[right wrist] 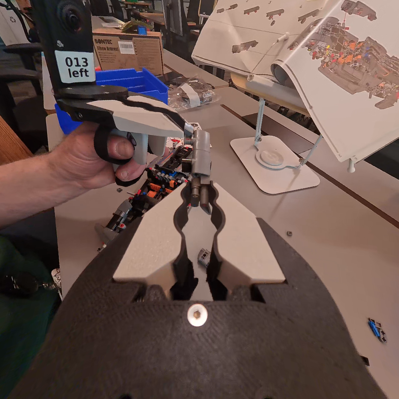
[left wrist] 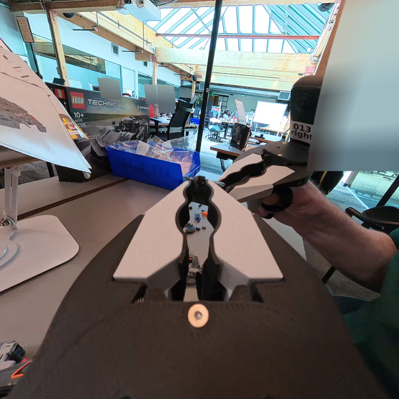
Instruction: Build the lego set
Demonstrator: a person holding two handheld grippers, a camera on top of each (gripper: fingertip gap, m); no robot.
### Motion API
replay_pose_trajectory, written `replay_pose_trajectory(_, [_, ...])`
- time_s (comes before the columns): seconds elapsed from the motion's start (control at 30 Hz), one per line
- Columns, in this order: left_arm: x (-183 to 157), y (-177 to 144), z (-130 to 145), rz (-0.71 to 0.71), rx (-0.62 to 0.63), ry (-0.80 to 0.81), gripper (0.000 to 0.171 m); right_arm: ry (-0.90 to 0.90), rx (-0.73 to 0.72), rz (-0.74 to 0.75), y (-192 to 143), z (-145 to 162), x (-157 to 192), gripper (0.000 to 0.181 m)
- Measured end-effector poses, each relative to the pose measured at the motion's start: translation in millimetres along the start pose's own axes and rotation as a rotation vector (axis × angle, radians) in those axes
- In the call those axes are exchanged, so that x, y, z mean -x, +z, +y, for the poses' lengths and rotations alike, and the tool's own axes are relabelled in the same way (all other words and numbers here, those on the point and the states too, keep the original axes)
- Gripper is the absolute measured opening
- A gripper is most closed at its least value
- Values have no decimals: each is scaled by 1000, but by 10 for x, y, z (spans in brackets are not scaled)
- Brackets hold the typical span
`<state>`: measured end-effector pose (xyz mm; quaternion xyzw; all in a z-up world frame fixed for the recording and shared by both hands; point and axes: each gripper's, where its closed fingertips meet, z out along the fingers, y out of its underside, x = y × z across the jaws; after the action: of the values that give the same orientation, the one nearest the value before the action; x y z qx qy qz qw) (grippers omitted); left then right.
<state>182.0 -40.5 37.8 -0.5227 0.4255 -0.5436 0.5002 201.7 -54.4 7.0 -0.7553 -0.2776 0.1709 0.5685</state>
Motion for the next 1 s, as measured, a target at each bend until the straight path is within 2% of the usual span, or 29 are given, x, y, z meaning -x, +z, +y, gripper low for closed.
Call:
replay_pose_trajectory(0.37, [22, 20, 15, -25, 14, 11, 8, 4, 6, 23, 49, 49, -32, 13])
replay_pose_trajectory(0.43, [44, -12, -20, 3, -24, -34, 7, -10, -28, 28, 45, -15, -13, 14])
replay_pose_trajectory(0.53, [92, -28, 19, 63, -52, -182, 8, -83, -1, 90, 51, -23, -45, 14])
replay_pose_trajectory(0.6, [107, -32, 52, 79, -61, -244, 10, -166, 8, 153, 29, -38, -90, 13])
replay_pose_trajectory(0.73, [76, -41, 59, 180, -89, -443, 31, -455, -6, 350, -73, -117, -151, 13])
replay_pose_trajectory(0.87, [-32, -2, 10, 287, -140, -572, 37, -700, -46, 418, -107, -182, -31, 14])
replay_pose_trajectory(1.0, [-195, 13, -62, 414, -184, -606, 14, -770, -59, 436, -91, -189, 55, 13])
